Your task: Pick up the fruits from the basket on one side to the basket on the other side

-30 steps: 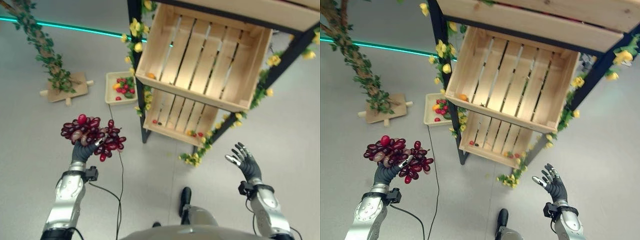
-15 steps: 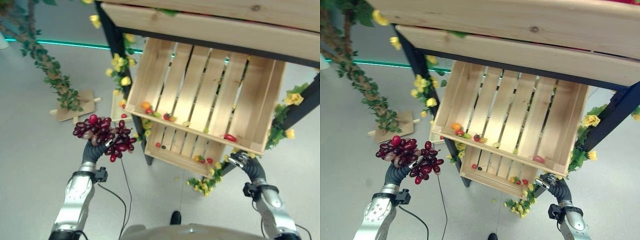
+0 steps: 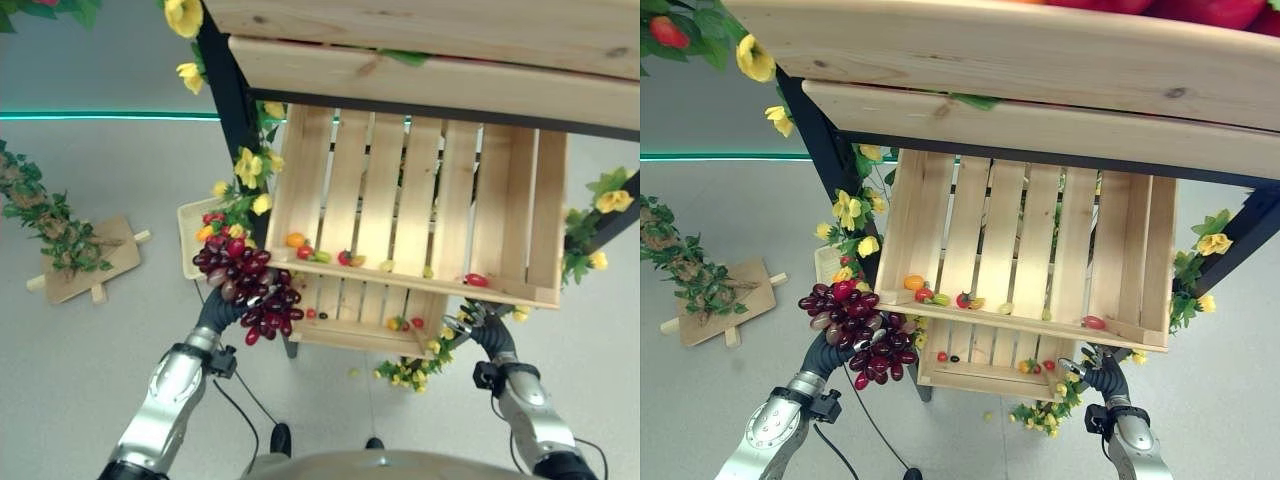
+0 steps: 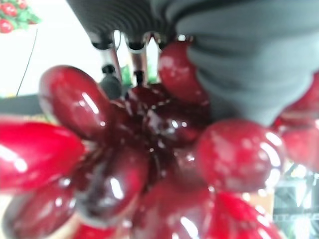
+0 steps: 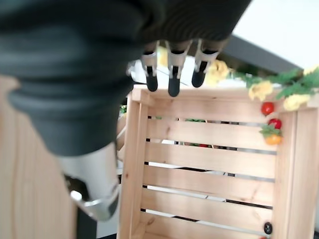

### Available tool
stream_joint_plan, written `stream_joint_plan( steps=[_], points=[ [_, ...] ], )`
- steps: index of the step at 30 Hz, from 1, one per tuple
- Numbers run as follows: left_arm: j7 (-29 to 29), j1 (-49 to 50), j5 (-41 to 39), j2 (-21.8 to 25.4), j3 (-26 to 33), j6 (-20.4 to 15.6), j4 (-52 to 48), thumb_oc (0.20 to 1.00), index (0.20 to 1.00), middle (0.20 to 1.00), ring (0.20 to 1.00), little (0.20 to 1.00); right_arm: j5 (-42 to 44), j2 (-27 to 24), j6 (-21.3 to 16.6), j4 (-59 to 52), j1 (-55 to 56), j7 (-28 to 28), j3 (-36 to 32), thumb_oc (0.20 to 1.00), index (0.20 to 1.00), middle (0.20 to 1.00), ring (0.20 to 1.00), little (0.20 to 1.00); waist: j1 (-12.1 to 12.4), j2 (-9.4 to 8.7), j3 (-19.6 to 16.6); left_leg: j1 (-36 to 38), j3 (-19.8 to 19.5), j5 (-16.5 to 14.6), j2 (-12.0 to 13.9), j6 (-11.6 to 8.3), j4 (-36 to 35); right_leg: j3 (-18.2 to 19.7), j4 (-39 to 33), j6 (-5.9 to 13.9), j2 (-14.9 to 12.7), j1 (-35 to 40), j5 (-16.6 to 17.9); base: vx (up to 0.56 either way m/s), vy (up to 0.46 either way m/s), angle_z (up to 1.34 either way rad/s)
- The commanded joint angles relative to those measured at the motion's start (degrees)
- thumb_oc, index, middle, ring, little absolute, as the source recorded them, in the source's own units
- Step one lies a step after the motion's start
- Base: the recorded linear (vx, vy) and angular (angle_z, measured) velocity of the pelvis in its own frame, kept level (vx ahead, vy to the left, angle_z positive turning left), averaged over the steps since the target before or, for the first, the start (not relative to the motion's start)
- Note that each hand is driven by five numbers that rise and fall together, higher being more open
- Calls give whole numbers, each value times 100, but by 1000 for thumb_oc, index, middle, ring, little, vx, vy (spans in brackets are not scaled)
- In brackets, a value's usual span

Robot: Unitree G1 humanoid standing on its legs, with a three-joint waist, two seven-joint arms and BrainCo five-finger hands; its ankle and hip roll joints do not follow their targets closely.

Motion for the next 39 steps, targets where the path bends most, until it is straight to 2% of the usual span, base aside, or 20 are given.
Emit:
stream_joint_plan(
  steps=[1, 4, 6, 7, 8, 9, 10, 11, 12, 13, 14, 15, 17, 21, 26, 31, 36, 37, 38, 39],
  points=[
    [118, -601, -80, -97, 349, -520, -591, 200, 200, 200, 200, 200, -208, -148, -237, -250, -379, 15, -102, 1000, 1000, 1000, 1000, 1000, -6, -73, -111, -55, -89, -1050, 140, -96, 1036, 137, -10, 481, -292, -147, 198, -46, 252, -52],
    [146, -552, 1, -6, 464, -556, -644, 200, 200, 200, 200, 200, -279, -50, -247, -282, -320, 29, -186, 1000, 1000, 1000, 1000, 1000, -121, -102, -43, -89, 132, -1182, -45, 59, 1105, 340, 29, 665, -513, -434, 468, -79, 230, -45],
    [153, -456, 9, 60, 575, -619, -705, 200, 200, 200, 200, 200, -332, -2, -264, -278, -368, 3, -187, 1000, 1000, 1000, 1000, 1000, -76, -134, 23, -114, 346, -1217, -86, 87, 1159, 154, 17, 747, -666, -624, 746, -104, 151, -55],
    [151, -453, 6, 64, 581, -620, -707, 200, 200, 200, 200, 200, -334, 2, -264, -277, -371, 1, -183, 1000, 1000, 1000, 1000, 1000, -66, -138, 21, -118, 360, -1223, -85, 89, 1165, 168, 13, 749, -664, -631, 754, -153, 101, -63],
    [168, -329, 118, 170, 725, -681, -782, 200, 200, 200, 200, 200, -299, 65, -289, -293, -502, -32, -125, 1000, 1000, 1000, 1000, 1000, 159, -69, 83, -108, 646, -1267, 54, 53, 1208, -714, -21, 748, -864, -647, 704, -121, 69, -110],
    [168, -331, 120, 174, 730, -680, -784, 200, 200, 200, 200, 200, -300, 70, -289, -292, -509, -32, -123, 1000, 1000, 1000, 1000, 1000, 144, -90, 73, -133, 640, -1230, 31, 59, 1197, -719, -25, 745, -886, -670, 721, -159, 100, -159],
    [175, -283, 136, 205, 793, -711, -812, 200, 200, 200, 200, 200, -335, 87, -294, -258, -595, -64, -79, 1000, 1000, 1000, 1000, 1000, 238, -74, 89, -148, 751, -1192, 48, 47, 1196, -1121, 94, 729, -1020, -672, 718, -89, 49, -158],
    [180, -257, 101, 220, 820, -721, -821, 200, 200, 200, 200, 200, -313, 99, -304, -276, -638, -78, -48, 1000, 1000, 1000, 1000, 1000, 306, -33, 122, -153, 795, -1192, 91, 47, 1239, -1289, 261, 710, -1068, -543, 596, -130, 58, -80],
    [173, -211, 1, 181, 827, -728, -798, 200, 200, 200, 200, 200, -278, 119, -322, -315, -641, -71, -21, 1000, 1000, 1000, 1000, 1000, 327, -31, 95, -184, 780, -1145, 79, 87, 1193, -1142, 544, 670, -1066, -387, 502, -145, 4, -23],
    [110, -178, -142, 164, 772, -717, -709, 200, 200, 200, 200, 200, -313, 93, -314, -342, -618, -34, -12, 1000, 1000, 1000, 1000, 1000, 352, -48, 43, -215, 733, -1078, 57, 112, 1157, -651, 885, 644, -955, -245, 322, -115, -11, 1],
    [109, -181, -143, 165, 773, -718, -707, 200, 200, 200, 200, 200, -312, 94, -314, -343, -620, -34, -14, 1000, 1000, 1000, 1000, 1000, 361, -58, 32, -232, 745, -1052, 49, 116, 1147, -637, 888, 640, -963, -276, 335, -62, -99, 7],
    [90, -95, -149, 172, 768, -688, -688, 200, 200, 200, 200, 200, -259, 68, -311, -374, -614, -22, -6, 1000, 1000, 1000, 1000, 1000, 433, -78, -49, -256, 696, -1061, 89, 100, 1166, -421, 824, 637, -907, -94, 156, -16, -79, 15],
    [82, 14, -181, 128, 801, -673, -654, 200, 200, 200, 200, 200, -252, 49, -288, -293, -667, -32, 20, 1000, 1000, 1000, 1000, 1000, 480, -116, -111, -286, 667, -992, 124, 77, 1118, -384, 607, 628, -843, -66, 90, -32, -183, 4],
    [73, 169, -298, -2, 879, -589, -509, 200, 200, 200, 200, 200, -210, 34, -269, -249, -701, -95, 19, 1000, 1000, 1000, 1000, 1000, 543, -134, -165, -320, 665, -844, 283, -60, 1065, -620, 335, 619, -732, 32, 59, -29, -197, -16],
    [115, 77, -259, -84, 734, -505, -236, 200, 200, 200, 200, 200, -58, -41, -283, -364, -612, -153, -91, 1000, 1000, 1000, 1000, 1000, 453, -79, -111, -401, 358, -597, 453, -252, 987, -931, 307, 443, -519, 178, -164, -32, -147, 25],
    [153, 62, -179, -123, 701, -456, -155, 200, 200, 200, 200, 200, -10, -58, -289, -377, -561, -147, -105, 1000, 1000, 1000, 1000, 1000, 410, -29, -115, -377, 260, -446, 549, -355, 895, -1040, 230, 345, -382, 313, -284, -29, -111, 28],
    [165, 88, -194, -131, 697, -446, -96, 200, 200, 200, 200, 200, 65, -107, -313, -404, -577, -115, -2, 1000, 1000, 1000, 1000, 1000, 451, -21, 28, -531, 29, -323, 723, -490, 1129, -996, 260, 95, -98, 355, -490, -67, -160, 13],
    [195, 103, -185, -128, 689, -448, -76, 200, 200, 200, 200, 200, 142, -146, -340, -412, -601, -125, 44, 1000, 1000, 1000, 1000, 1000, 541, -3, 134, -660, -144, -78, 793, -630, 1199, -1035, 220, 6, 43, 373, -526, -78, -135, 15],
    [196, 102, -185, -129, 688, -447, -78, 200, 200, 200, 200, 200, 145, -147, -342, -408, -604, -124, 43, 1000, 1000, 1000, 1000, 1000, 531, 3, 137, -663, -160, -68, 799, -638, 1193, -1048, 216, -2, 53, 377, -525, -116, -188, 29],
    [208, 112, -193, -135, 678, -445, -83, 200, 200, 200, 200, 200, 153, -176, -348, -423, -620, -127, 56, 1000, 1000, 1000, 1000, 1000, 580, 30, 170, -734, -272, 99, 850, -708, 1124, -1106, 203, -32, 120, 372, -558, -81, -112, 28]
  ],
)
